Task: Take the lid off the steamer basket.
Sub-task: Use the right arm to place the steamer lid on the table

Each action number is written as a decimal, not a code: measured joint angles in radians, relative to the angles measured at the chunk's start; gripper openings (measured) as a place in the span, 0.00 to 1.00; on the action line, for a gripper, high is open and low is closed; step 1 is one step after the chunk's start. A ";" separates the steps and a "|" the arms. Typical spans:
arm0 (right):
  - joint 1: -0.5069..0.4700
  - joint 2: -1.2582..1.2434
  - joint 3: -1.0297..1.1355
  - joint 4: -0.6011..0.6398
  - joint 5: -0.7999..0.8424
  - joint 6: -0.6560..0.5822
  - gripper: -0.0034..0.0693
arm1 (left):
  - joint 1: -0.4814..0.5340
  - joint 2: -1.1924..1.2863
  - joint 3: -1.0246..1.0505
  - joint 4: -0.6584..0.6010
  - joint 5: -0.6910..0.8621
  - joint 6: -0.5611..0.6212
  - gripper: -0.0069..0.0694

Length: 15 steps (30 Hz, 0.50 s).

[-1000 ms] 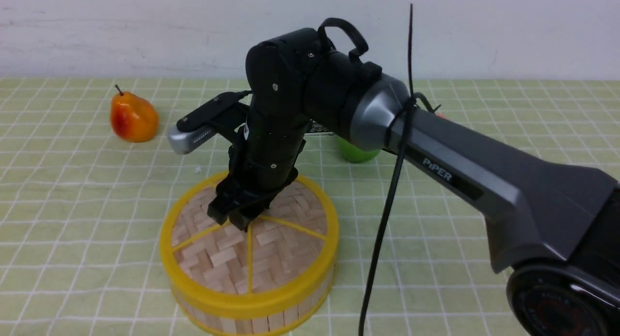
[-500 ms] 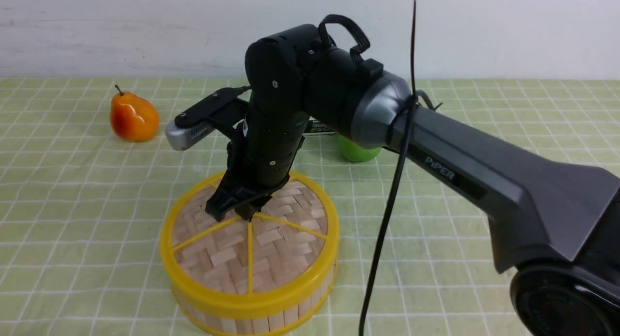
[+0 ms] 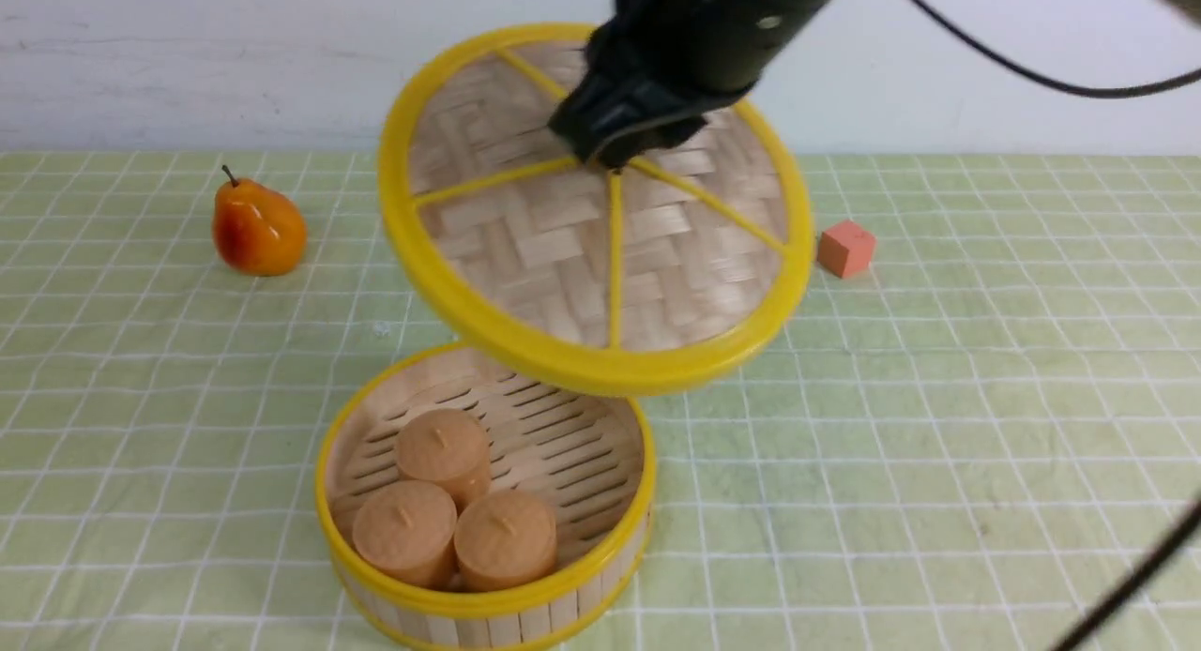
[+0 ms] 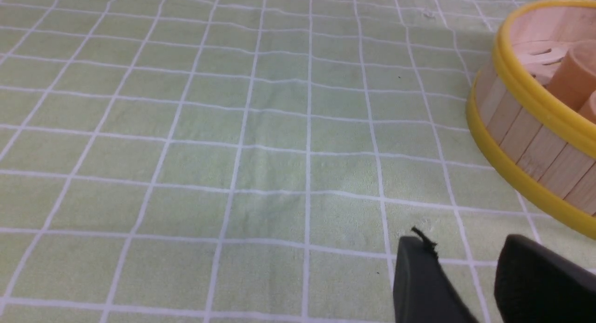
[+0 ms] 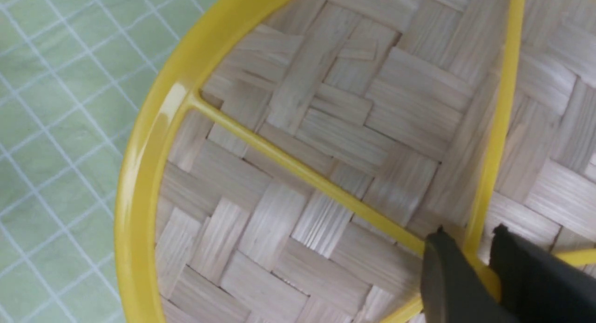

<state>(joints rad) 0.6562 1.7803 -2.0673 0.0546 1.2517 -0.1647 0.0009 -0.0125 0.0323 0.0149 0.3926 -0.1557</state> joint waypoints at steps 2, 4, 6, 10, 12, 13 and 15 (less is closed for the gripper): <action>-0.052 -0.082 0.140 -0.010 0.000 0.000 0.16 | 0.000 0.000 0.000 0.000 0.000 0.000 0.40; -0.088 -0.129 0.232 -0.012 0.001 0.000 0.16 | 0.000 0.000 0.000 0.000 0.000 0.000 0.40; -0.183 -0.221 0.447 0.003 -0.054 0.002 0.16 | 0.000 0.000 0.000 0.000 0.000 0.000 0.40; -0.279 -0.264 0.645 0.053 -0.212 0.008 0.16 | 0.000 0.000 0.000 0.000 0.000 0.000 0.40; -0.317 -0.252 0.734 0.071 -0.321 0.008 0.16 | 0.000 0.000 0.000 0.000 0.000 0.000 0.40; -0.325 -0.247 0.755 0.073 -0.341 0.008 0.16 | 0.000 0.000 0.000 0.000 0.000 0.000 0.40; -0.352 -0.200 0.815 0.073 -0.442 0.010 0.16 | 0.000 0.000 0.000 0.000 0.000 0.000 0.40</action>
<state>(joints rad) 0.3041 1.5805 -1.2527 0.1277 0.8093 -0.1548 0.0009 -0.0125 0.0323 0.0149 0.3926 -0.1557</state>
